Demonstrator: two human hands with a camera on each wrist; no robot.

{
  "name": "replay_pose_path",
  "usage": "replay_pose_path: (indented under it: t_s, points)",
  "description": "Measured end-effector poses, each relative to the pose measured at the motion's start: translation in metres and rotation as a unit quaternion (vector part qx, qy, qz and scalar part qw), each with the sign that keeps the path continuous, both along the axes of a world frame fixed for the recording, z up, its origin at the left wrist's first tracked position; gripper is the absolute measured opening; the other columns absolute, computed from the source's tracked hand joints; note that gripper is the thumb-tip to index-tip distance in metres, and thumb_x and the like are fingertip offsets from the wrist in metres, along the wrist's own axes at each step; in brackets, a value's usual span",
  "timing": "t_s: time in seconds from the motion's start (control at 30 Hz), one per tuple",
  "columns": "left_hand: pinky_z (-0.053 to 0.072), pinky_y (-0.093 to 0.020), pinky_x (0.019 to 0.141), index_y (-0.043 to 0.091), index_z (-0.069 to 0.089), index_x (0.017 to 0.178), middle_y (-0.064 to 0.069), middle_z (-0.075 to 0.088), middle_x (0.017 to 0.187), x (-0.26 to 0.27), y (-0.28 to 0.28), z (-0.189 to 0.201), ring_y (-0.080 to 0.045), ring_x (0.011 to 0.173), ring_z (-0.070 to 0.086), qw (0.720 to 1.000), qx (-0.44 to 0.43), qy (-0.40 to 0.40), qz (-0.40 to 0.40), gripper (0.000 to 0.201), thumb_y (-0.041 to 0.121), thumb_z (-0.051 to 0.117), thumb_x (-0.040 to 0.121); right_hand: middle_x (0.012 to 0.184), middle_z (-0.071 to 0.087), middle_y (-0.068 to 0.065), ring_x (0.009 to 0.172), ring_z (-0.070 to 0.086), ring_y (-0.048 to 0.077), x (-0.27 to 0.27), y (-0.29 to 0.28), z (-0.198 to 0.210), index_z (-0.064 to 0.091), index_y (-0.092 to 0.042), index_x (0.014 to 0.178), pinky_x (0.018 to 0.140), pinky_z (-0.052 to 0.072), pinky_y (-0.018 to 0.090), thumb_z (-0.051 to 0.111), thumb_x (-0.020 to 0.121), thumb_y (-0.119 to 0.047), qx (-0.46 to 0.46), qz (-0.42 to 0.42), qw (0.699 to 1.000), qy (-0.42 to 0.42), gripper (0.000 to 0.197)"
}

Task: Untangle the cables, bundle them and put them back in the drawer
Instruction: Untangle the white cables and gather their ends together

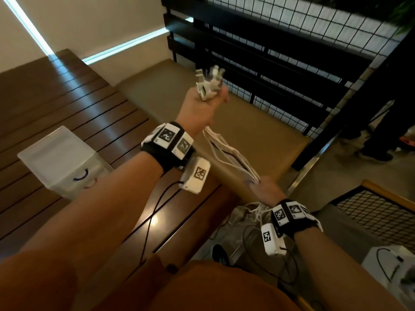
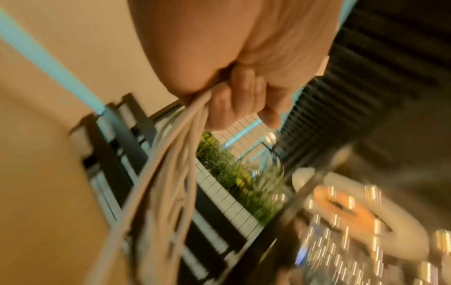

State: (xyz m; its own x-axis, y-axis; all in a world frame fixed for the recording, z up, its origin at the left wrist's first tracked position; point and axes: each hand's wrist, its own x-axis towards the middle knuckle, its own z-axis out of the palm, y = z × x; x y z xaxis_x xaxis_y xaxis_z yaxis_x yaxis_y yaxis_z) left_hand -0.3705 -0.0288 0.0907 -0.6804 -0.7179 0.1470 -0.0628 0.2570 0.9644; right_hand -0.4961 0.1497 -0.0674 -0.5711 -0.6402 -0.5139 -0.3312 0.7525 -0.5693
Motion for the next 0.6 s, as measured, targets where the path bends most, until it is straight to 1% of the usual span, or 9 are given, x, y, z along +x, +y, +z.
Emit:
replay_pose_path:
  t_s: [0.07, 0.1, 0.17, 0.27, 0.33, 0.4, 0.43, 0.53, 0.6]
  points:
    - [0.053, -0.026, 0.064, 0.018, 0.068, 0.084, 0.007, 0.068, 0.075, 0.003, 0.002, -0.01, -0.008, 0.068, 0.065, 0.982, -0.141, -0.117, -0.047, 0.015, 0.032, 0.072, 0.084, 0.097, 0.061, 0.015, 0.083, 0.054, 0.028, 0.002, -0.009, 0.018, 0.06, 0.002, 0.104, 0.069, 0.038, 0.029, 0.053, 0.095, -0.038, 0.02, 0.043, 0.998, 0.048, 0.042]
    - [0.055, -0.028, 0.071, 0.018, 0.07, 0.088, 0.005, 0.071, 0.081, 0.005, 0.008, -0.013, -0.008, 0.075, 0.067, 0.964, -0.183, -0.169, -0.091, 0.021, 0.035, 0.077, 0.078, 0.107, 0.061, 0.019, 0.092, 0.056, 0.031, 0.004, -0.013, 0.03, 0.059, 0.003, 0.11, 0.073, 0.038, 0.029, 0.052, 0.097, -0.031, 0.023, 0.069, 0.995, 0.065, 0.037]
    - [0.055, -0.032, 0.073, 0.022, 0.071, 0.092, 0.009, 0.071, 0.083, 0.004, 0.022, -0.018, -0.008, 0.076, 0.066, 0.918, -0.26, -0.245, -0.173, 0.037, 0.046, 0.082, 0.067, 0.125, 0.056, 0.018, 0.114, 0.053, 0.034, 0.01, -0.02, 0.056, 0.054, 0.001, 0.124, 0.081, 0.036, 0.028, 0.047, 0.099, -0.021, 0.008, 0.15, 0.983, 0.107, 0.035]
    - [0.053, -0.032, 0.074, 0.025, 0.068, 0.095, 0.012, 0.07, 0.088, -0.004, 0.038, -0.014, -0.01, 0.08, 0.065, 0.851, -0.316, -0.33, -0.259, 0.054, 0.055, 0.085, 0.055, 0.142, 0.047, 0.012, 0.127, 0.047, 0.028, 0.013, -0.023, 0.086, 0.046, -0.013, 0.137, 0.096, 0.036, 0.028, 0.036, 0.1, -0.028, -0.052, 0.314, 0.931, 0.18, 0.041]
    - [0.055, -0.034, 0.076, 0.022, 0.069, 0.095, 0.007, 0.071, 0.088, -0.009, 0.038, -0.008, -0.013, 0.08, 0.066, 0.836, -0.298, -0.362, -0.285, 0.058, 0.054, 0.087, 0.051, 0.132, 0.055, 0.005, 0.115, 0.052, 0.019, 0.011, -0.022, 0.106, 0.055, -0.019, 0.128, 0.092, 0.039, 0.027, 0.04, 0.098, -0.031, -0.098, 0.35, 0.909, 0.204, 0.035]
    - [0.056, -0.032, 0.073, 0.017, 0.069, 0.091, 0.004, 0.071, 0.084, -0.014, 0.036, -0.004, -0.014, 0.077, 0.066, 0.834, -0.291, -0.372, -0.286, 0.054, 0.05, 0.088, 0.052, 0.108, 0.062, -0.005, 0.095, 0.053, 0.007, 0.007, -0.018, 0.126, 0.063, -0.025, 0.108, 0.081, 0.038, 0.022, 0.058, 0.09, -0.029, -0.177, 0.317, 0.917, 0.165, 0.019]
    - [0.055, -0.031, 0.069, 0.016, 0.068, 0.088, 0.004, 0.07, 0.081, -0.016, 0.036, -0.001, -0.014, 0.074, 0.066, 0.837, -0.299, -0.366, -0.276, 0.052, 0.049, 0.088, 0.054, 0.1, 0.062, -0.007, 0.086, 0.053, 0.005, 0.003, -0.017, 0.133, 0.066, -0.021, 0.102, 0.077, 0.038, 0.02, 0.066, 0.086, -0.023, -0.199, 0.296, 0.922, 0.152, 0.016]
    - [0.049, -0.03, 0.062, 0.02, 0.056, 0.079, 0.008, 0.057, 0.071, -0.027, 0.04, 0.007, -0.016, 0.069, 0.06, 0.833, -0.353, -0.353, -0.239, 0.044, 0.049, 0.085, 0.062, 0.079, 0.065, -0.003, 0.064, 0.053, 0.001, -0.01, -0.008, 0.149, 0.069, -0.011, 0.091, 0.065, 0.043, 0.017, 0.072, 0.082, -0.012, -0.214, 0.236, 0.943, 0.098, 0.01]
    - [0.05, -0.031, 0.062, 0.017, 0.059, 0.081, 0.007, 0.057, 0.07, -0.033, 0.041, 0.014, -0.015, 0.067, 0.059, 0.843, -0.359, -0.326, -0.233, 0.038, 0.044, 0.082, 0.068, 0.072, 0.065, 0.005, 0.058, 0.054, 0.007, -0.02, -0.003, 0.152, 0.069, -0.008, 0.088, 0.058, 0.048, 0.024, 0.069, 0.086, -0.012, -0.247, 0.176, 0.951, 0.053, 0.004]
